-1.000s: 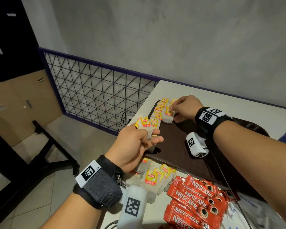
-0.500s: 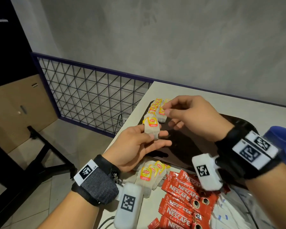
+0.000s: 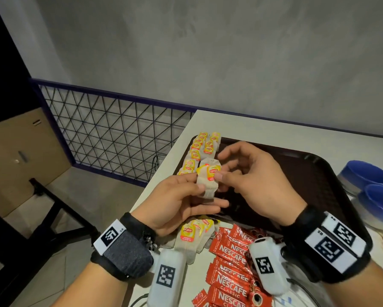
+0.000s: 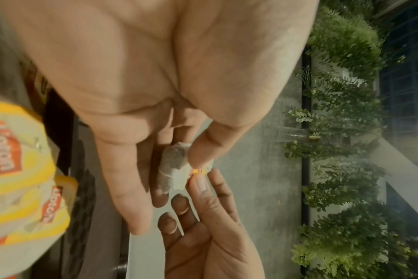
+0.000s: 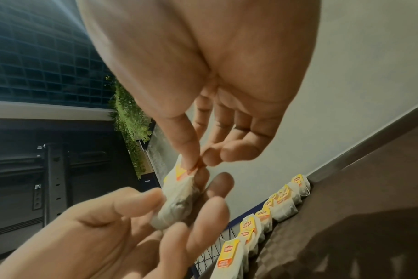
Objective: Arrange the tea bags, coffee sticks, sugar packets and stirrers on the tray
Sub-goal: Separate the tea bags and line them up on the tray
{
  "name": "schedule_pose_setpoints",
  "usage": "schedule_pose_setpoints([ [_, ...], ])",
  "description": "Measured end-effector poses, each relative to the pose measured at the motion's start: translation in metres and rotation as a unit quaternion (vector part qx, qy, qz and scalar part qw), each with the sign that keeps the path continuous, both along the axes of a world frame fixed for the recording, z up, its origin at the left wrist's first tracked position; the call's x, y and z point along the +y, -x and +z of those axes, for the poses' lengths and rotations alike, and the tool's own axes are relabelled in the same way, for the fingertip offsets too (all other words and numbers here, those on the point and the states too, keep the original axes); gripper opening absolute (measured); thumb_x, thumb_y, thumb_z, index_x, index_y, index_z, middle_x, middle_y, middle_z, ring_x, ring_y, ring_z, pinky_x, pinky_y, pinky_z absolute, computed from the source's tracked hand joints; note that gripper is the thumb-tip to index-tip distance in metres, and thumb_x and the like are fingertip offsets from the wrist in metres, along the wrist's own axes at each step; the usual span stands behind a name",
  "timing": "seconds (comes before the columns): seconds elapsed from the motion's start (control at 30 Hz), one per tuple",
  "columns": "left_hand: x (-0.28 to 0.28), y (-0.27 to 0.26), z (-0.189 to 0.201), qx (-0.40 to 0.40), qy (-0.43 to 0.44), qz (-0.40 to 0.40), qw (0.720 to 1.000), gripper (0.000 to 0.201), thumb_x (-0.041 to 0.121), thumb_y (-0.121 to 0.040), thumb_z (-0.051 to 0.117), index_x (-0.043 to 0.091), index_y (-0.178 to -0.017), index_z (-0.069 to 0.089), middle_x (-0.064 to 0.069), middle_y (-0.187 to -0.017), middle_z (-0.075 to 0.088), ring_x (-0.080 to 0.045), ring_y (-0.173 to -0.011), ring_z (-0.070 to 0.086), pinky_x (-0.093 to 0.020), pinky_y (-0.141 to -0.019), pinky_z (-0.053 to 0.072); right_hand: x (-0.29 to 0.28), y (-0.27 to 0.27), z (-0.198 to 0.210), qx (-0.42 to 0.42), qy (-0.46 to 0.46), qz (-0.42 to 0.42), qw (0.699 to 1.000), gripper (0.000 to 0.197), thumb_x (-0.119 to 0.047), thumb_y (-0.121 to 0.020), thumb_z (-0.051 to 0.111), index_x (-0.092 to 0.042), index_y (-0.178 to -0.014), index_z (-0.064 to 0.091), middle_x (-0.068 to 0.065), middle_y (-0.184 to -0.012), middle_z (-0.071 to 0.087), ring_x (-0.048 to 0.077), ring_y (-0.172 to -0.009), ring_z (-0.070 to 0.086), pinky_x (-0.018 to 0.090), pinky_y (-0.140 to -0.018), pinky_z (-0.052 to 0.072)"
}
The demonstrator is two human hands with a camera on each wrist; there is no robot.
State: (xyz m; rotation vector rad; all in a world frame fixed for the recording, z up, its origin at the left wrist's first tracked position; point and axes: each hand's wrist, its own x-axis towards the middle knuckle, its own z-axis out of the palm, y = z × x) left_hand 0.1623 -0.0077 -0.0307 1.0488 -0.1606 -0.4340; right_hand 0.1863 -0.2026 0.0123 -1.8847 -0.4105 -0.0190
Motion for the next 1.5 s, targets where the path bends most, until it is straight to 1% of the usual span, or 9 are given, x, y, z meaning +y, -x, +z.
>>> schedule_pose_setpoints([
  [0.17, 0.002, -0.003, -0.002, -0.038, -0.017, 0.031, 0.999, 0.030, 0.000, -0.104, 0.043, -0.009, -0.127, 0.060, -0.023, -0.130, 0.067, -0.041, -0.111, 0.070, -0.030, -0.089, 0.060, -0.001, -0.003, -0.003, -0.050, 0.059, 0.001, 0.997, 0.028, -0.017, -0.088, 0.082, -0.037, -0.105, 0.074, -0.005, -0.094, 0.073, 0.010, -0.087, 0.070, 0.030, -0.079, 0.059],
  [0.23, 0.002, -0.002, -0.002, -0.046, -0.009, 0.031, 0.998, 0.031, -0.002, -0.104, 0.043, -0.011, -0.129, 0.058, -0.021, -0.133, 0.066, -0.041, -0.113, 0.069, -0.028, -0.089, 0.059, 0.000, -0.003, -0.003, -0.053, 0.083, -0.005, 0.995, 0.025, -0.022, -0.088, 0.082, -0.040, -0.106, 0.076, -0.008, -0.095, 0.074, 0.009, -0.090, 0.070, 0.028, -0.084, 0.059],
  [0.53, -0.001, -0.003, -0.001, -0.021, -0.005, 0.076, 0.997, 0.025, -0.007, -0.100, 0.049, -0.010, -0.119, 0.063, -0.022, -0.113, 0.073, -0.041, -0.105, 0.072, -0.030, -0.090, 0.061, 0.002, -0.003, 0.002, -0.055, 0.117, -0.032, 0.991, 0.013, -0.022, -0.081, 0.087, -0.028, -0.085, 0.076, -0.011, -0.088, 0.072, 0.003, -0.082, 0.067, 0.014, -0.070, 0.049],
  [0.63, 0.000, -0.003, 0.000, -0.015, 0.003, 0.083, 0.996, 0.028, -0.004, -0.100, 0.048, -0.012, -0.123, 0.062, -0.027, -0.119, 0.071, -0.043, -0.107, 0.071, -0.035, -0.094, 0.060, 0.002, 0.000, 0.005, -0.046, 0.095, -0.018, 0.994, 0.012, -0.017, -0.083, 0.085, -0.024, -0.085, 0.075, -0.008, -0.084, 0.075, 0.004, -0.070, 0.070, 0.009, -0.063, 0.048],
  [0.83, 0.001, -0.005, 0.002, 0.015, 0.021, 0.134, 0.991, 0.028, -0.004, -0.101, 0.043, -0.019, -0.116, 0.061, -0.032, -0.116, 0.070, -0.049, -0.107, 0.069, -0.044, -0.095, 0.059, -0.002, 0.000, 0.015, -0.048, 0.065, -0.015, 0.997, 0.012, -0.016, -0.082, 0.086, -0.020, -0.086, 0.076, -0.006, -0.086, 0.077, 0.006, -0.081, 0.073, 0.020, -0.075, 0.057],
  [1.0, 0.009, -0.009, 0.002, 0.003, -0.004, 0.191, 0.982, 0.030, -0.008, -0.100, 0.041, -0.016, -0.118, 0.063, -0.032, -0.113, 0.070, -0.043, -0.103, 0.071, -0.032, -0.089, 0.061, -0.002, -0.020, 0.029, -0.014, 0.029, -0.022, 0.999, 0.014, -0.009, -0.080, 0.087, -0.009, -0.089, 0.076, 0.011, -0.081, 0.075, 0.020, -0.073, 0.070, 0.035, -0.071, 0.063],
  [1.13, 0.013, -0.011, 0.003, 0.009, 0.002, 0.250, 0.968, 0.025, -0.007, -0.101, 0.042, -0.013, -0.114, 0.063, -0.029, -0.107, 0.073, -0.036, -0.090, 0.074, -0.027, -0.082, 0.062, 0.003, -0.054, 0.034, 0.012, 0.041, -0.038, 0.998, 0.013, 0.002, -0.081, 0.083, -0.004, -0.089, 0.073, 0.011, -0.075, 0.070, 0.013, -0.064, 0.068, 0.027, -0.064, 0.063],
  [1.37, 0.013, -0.013, 0.003, 0.016, 0.022, 0.282, 0.959, 0.017, -0.007, -0.102, 0.045, -0.008, -0.115, 0.056, -0.029, -0.104, 0.074, -0.034, -0.084, 0.073, -0.028, -0.079, 0.063, 0.018, -0.113, 0.001, 0.141, 0.080, 0.004, 0.987, 0.016, 0.011, -0.084, 0.075, 0.001, -0.095, 0.068, 0.019, -0.083, 0.068, 0.024, -0.069, 0.070, 0.048, -0.073, 0.066],
  [1.5, 0.011, -0.014, 0.002, 0.014, 0.019, 0.270, 0.963, 0.016, -0.007, -0.102, 0.046, -0.004, -0.111, 0.059, -0.029, -0.104, 0.074, -0.033, -0.082, 0.074, -0.028, -0.078, 0.063, 0.023, -0.132, -0.016, 0.175, 0.107, -0.007, 0.979, 0.016, 0.008, -0.084, 0.077, -0.002, -0.095, 0.070, 0.014, -0.079, 0.072, 0.025, -0.071, 0.069, 0.045, -0.075, 0.065],
])
